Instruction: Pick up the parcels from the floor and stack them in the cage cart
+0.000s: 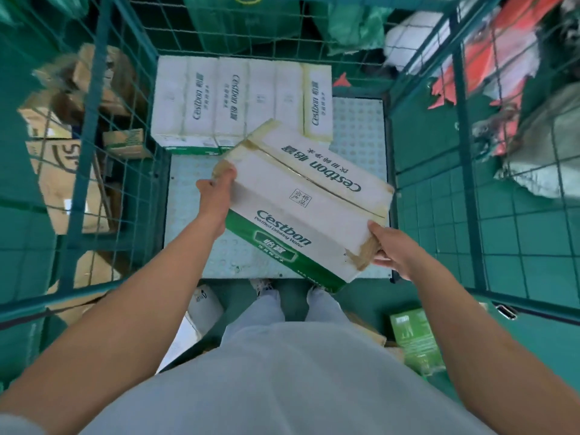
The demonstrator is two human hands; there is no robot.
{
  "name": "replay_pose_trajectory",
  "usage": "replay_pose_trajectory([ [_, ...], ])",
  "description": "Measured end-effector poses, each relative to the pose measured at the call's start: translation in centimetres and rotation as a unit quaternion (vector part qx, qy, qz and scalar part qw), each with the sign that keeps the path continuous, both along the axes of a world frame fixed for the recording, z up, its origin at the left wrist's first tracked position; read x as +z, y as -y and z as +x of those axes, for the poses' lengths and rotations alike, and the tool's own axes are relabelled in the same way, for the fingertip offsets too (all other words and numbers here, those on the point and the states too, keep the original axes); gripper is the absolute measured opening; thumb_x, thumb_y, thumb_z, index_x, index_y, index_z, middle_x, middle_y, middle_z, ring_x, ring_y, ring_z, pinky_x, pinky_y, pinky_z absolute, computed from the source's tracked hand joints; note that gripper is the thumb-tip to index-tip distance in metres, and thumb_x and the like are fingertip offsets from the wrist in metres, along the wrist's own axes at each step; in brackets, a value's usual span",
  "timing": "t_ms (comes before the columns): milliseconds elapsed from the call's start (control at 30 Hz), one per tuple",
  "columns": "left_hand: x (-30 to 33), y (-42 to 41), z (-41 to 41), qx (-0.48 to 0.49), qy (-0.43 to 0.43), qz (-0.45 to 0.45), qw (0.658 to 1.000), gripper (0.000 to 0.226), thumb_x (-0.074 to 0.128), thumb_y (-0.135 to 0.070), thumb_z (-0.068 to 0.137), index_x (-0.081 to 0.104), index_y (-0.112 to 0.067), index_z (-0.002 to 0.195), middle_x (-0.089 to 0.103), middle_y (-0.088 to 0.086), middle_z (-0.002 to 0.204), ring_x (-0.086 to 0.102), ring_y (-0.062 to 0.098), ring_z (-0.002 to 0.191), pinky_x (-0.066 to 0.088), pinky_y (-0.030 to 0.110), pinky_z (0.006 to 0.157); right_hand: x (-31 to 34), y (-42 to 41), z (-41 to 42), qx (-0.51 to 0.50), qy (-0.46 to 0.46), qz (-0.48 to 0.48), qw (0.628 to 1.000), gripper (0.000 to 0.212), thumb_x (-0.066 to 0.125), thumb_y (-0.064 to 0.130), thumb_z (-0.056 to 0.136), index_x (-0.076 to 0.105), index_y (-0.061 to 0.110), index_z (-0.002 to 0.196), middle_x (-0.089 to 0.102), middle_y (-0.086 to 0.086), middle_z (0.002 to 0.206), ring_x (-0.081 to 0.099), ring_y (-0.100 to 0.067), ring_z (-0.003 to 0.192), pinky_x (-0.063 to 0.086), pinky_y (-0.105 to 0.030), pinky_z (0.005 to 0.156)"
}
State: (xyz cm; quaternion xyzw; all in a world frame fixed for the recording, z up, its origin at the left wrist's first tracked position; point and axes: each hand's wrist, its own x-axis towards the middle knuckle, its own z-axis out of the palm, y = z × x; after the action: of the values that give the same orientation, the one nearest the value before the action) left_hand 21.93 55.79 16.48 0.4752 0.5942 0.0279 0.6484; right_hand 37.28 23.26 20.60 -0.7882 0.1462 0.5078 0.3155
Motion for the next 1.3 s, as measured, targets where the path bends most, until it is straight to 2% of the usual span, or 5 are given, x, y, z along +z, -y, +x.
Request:
replay_pose_trajectory([
  [300,-1.0,3.0,9.3,-0.058,-0.011,0.013,0.998,0.068,0.06,-0.056,0.093,0.03,-0.017,0.141,0.052,0.001,0.12,0.052,0.013,0.099,0.041,0.032,0.074,-2.3,4.9,5.4,-0.174,-0.075,0.097,0.977,0.033,0.058,0.035,0.105,0.06,0.009,0.125,0.067,-0.016,0.125,0.066,-0.035,0.113,0.059,-0.042,0.081],
  [467,-1.6,5.2,15.0,-0.07,-0.014,0.009,0.997,0.105,0.066,-0.075,0.067,0.027,-0.026,0.152,0.047,0.0,0.147,0.05,0.023,0.13,0.042,0.048,0.112,-3.8,7.2,8.8,-0.23,-0.087,0.123,0.961,0.03,0.056,0.03,0.106,0.058,0.008,0.126,0.069,-0.013,0.118,0.067,-0.032,0.109,0.059,-0.04,0.078],
  [867,-3.9,12.3,29.6,-0.184,0.026,-0.029,0.982,0.082,0.064,-0.044,0.1,0.011,-0.04,0.162,0.022,-0.007,0.167,0.036,0.022,0.145,0.036,0.051,0.119,-8.6,5.5,19.0,-0.353,-0.061,0.131,0.924,0.024,0.055,0.025,0.107,0.058,0.008,0.124,0.07,-0.012,0.115,0.068,-0.027,0.106,0.062,-0.036,0.073],
  [1133,-11.3,16.5,35.7,-0.268,0.014,-0.132,0.954,0.078,0.071,-0.044,0.093,0.026,-0.042,0.158,0.045,-0.013,0.154,0.051,0.014,0.132,0.042,0.042,0.109,-16.3,-0.5,24.2,-0.456,-0.03,0.143,0.878,0.026,0.055,0.024,0.108,0.055,0.004,0.124,0.065,-0.012,0.116,0.071,-0.03,0.1,0.063,-0.04,0.082],
  [1300,-17.2,16.2,39.3,-0.3,0.002,-0.114,0.947,0.085,0.071,-0.056,0.079,0.032,-0.046,0.154,0.047,-0.015,0.153,0.053,0.016,0.133,0.04,0.05,0.115,-22.2,-3.9,28.8,-0.474,0.005,0.132,0.871,0.016,0.056,0.027,0.107,0.059,0.012,0.113,0.065,-0.007,0.108,0.071,-0.029,0.106,0.062,-0.026,0.06],
])
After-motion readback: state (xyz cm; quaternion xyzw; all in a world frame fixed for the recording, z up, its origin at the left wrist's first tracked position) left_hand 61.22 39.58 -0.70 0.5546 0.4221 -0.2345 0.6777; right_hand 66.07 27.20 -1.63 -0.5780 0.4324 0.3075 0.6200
